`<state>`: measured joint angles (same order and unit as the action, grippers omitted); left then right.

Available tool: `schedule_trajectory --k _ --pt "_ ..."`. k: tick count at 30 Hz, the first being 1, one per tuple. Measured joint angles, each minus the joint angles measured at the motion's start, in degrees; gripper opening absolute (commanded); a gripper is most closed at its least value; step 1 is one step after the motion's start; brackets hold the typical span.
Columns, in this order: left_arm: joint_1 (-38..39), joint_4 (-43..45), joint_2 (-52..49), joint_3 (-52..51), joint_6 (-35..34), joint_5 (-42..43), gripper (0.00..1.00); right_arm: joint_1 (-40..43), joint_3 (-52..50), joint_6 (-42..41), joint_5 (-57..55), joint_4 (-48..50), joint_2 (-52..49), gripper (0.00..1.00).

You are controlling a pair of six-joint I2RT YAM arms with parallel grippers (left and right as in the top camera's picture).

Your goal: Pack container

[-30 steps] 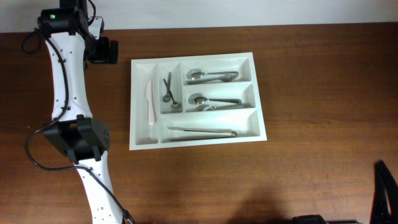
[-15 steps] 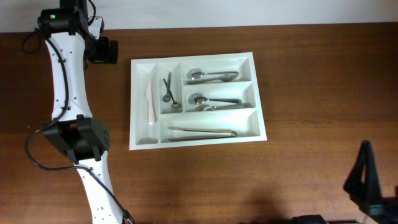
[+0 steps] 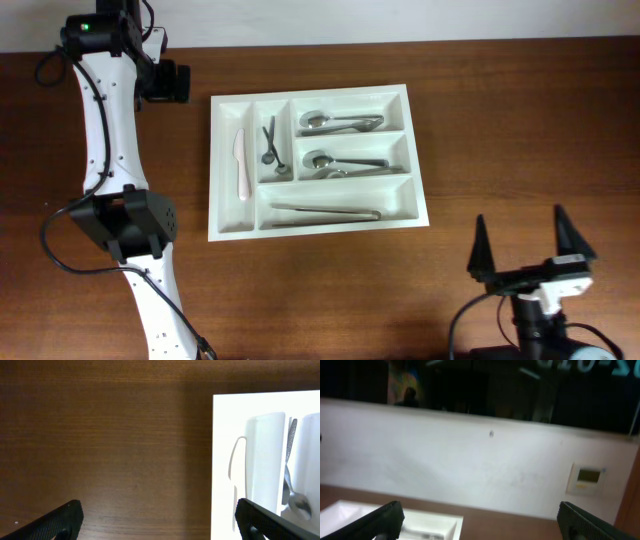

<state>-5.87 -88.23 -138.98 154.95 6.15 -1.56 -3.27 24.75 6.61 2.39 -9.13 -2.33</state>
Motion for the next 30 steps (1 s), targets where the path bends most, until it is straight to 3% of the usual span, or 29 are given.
schedule_trajectory --k 19,30 --pt "0.0 0.0 0.0 0.0 0.0 0.0 0.99 0.0 -22.6 -3.9 0.2 8.6 1.4 0.99" --pt "0.0 0.0 0.0 0.0 0.0 0.0 0.99 0.0 -24.2 -5.1 -1.6 9.8 1.4 0.99"
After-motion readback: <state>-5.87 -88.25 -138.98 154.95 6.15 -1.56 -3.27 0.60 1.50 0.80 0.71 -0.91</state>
